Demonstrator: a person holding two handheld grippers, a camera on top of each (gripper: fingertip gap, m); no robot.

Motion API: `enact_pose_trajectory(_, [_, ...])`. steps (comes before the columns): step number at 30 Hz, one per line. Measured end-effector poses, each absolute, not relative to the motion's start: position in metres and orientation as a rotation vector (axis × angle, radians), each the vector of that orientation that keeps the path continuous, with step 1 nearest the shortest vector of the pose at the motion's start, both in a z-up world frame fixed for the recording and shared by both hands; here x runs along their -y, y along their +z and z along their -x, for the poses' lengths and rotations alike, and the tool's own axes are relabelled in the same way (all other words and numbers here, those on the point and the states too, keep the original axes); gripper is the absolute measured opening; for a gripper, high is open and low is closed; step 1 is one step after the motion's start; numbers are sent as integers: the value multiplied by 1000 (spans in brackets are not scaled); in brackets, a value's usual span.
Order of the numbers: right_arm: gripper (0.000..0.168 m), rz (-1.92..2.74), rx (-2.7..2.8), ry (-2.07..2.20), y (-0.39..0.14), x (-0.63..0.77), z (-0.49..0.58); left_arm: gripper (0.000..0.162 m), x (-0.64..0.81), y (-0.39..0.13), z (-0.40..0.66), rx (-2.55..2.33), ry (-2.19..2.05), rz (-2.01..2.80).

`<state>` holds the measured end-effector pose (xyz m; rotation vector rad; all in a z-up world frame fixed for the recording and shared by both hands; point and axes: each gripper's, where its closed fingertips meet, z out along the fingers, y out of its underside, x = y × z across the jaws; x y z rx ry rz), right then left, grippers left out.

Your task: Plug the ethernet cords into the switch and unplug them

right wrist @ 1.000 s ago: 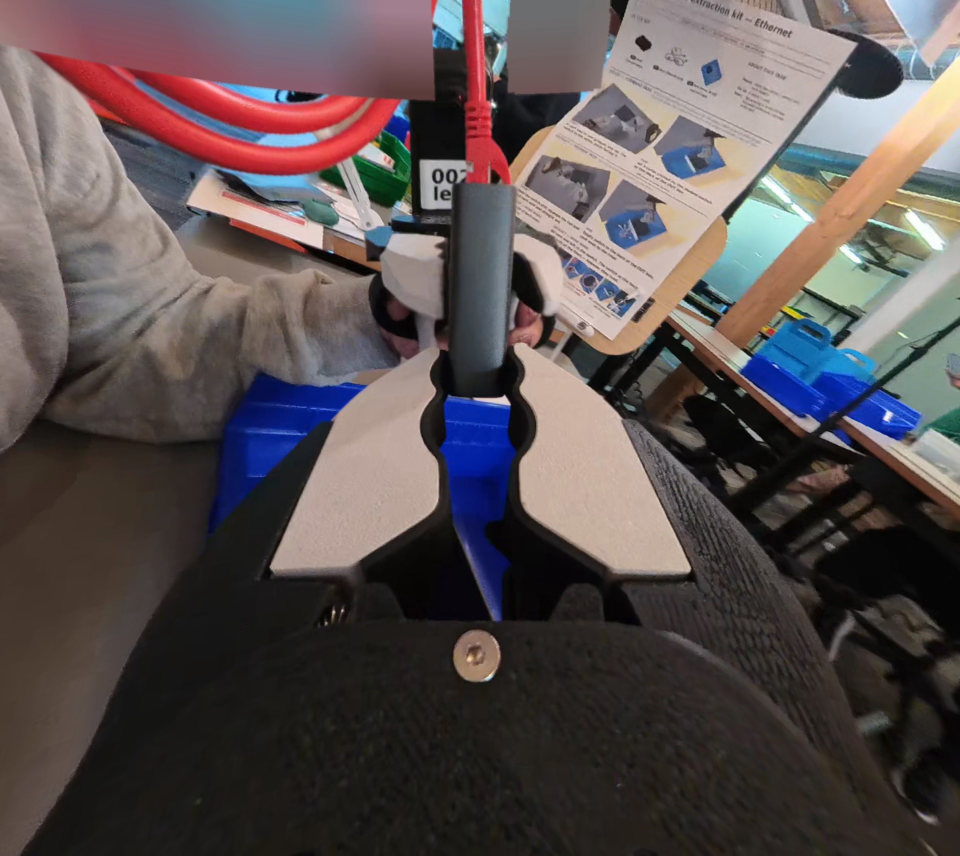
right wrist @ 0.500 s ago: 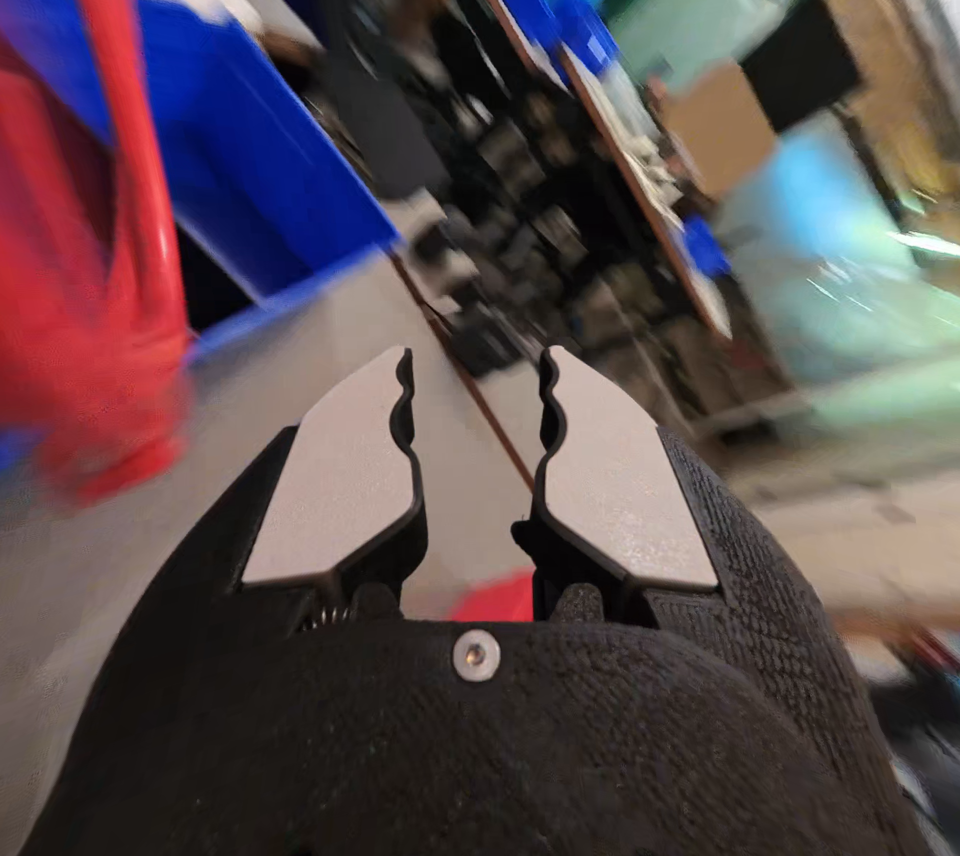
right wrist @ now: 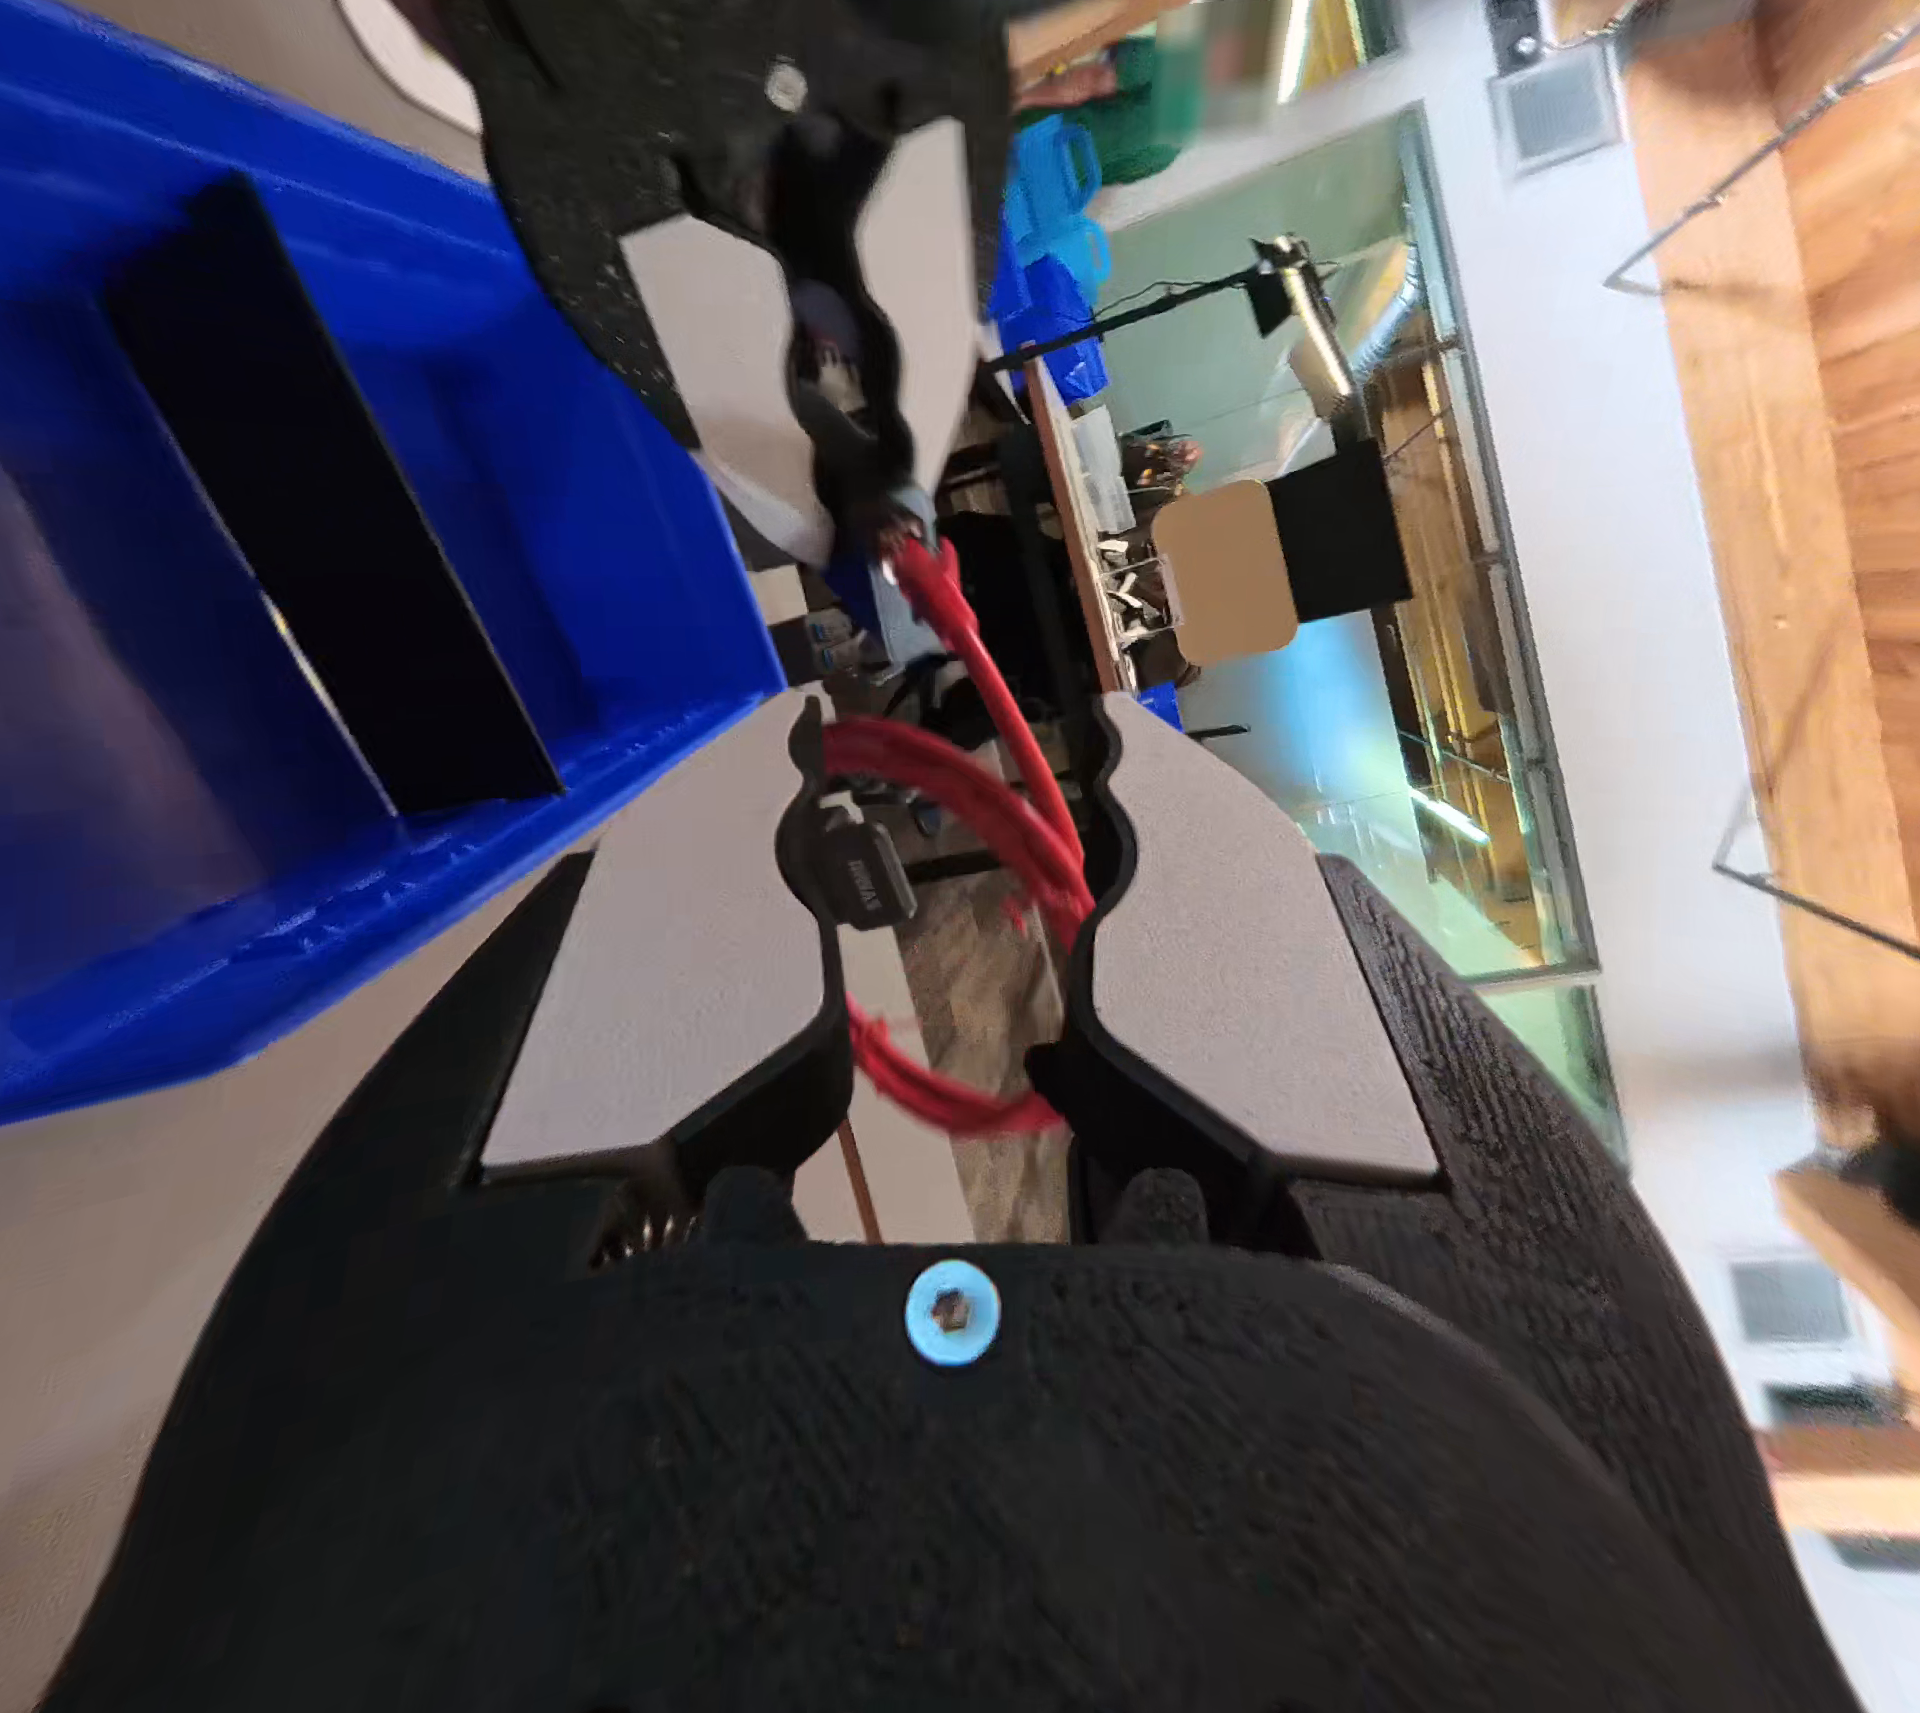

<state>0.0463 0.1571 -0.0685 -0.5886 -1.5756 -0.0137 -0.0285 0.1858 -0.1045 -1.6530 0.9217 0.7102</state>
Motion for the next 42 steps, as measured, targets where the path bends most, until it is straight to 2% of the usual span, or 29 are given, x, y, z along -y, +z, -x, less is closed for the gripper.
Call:
enact_pose_trajectory(6, [50,579,1691,-249,-108,-169,-15,21,-178,-125,7,-1175,765,1638])
enact_pose_trajectory(11, [40,499,1746,-263,-120,-164,-9,21,-173,-128,-3,-1247,737,1603])
enact_pose_trajectory(15, [39,565,1798,-315,-132,-184,-14,20,-154,-121,-30,-1340,578,1482])
enact_pose_trajectory(17, [26,506,1791,-248,-131,-178,-10,20,-147,-118,-37,-1357,555,1467])
enact_pose_trajectory(22, [19,571,1801,-139,-129,-178,-9,20,-148,-113,-37,-1341,586,1427])
enact_pose_trajectory(28, [18,598,1742,136,-110,-170,-15,46,-143,-87,-43,-1195,363,1253])
enact_pose_trajectory(30, [19,592,1735,245,-104,-162,-18,50,-135,-78,-48,-1168,241,1152])
enact_pose_trajectory(34, [19,537,1753,368,-101,-141,-19,40,-123,-69,-60,-1149,61,1017])
enact_pose_trajectory(42, [20,562,1778,356,-105,-137,-19,23,-119,-78,-66,-1233,35,993])
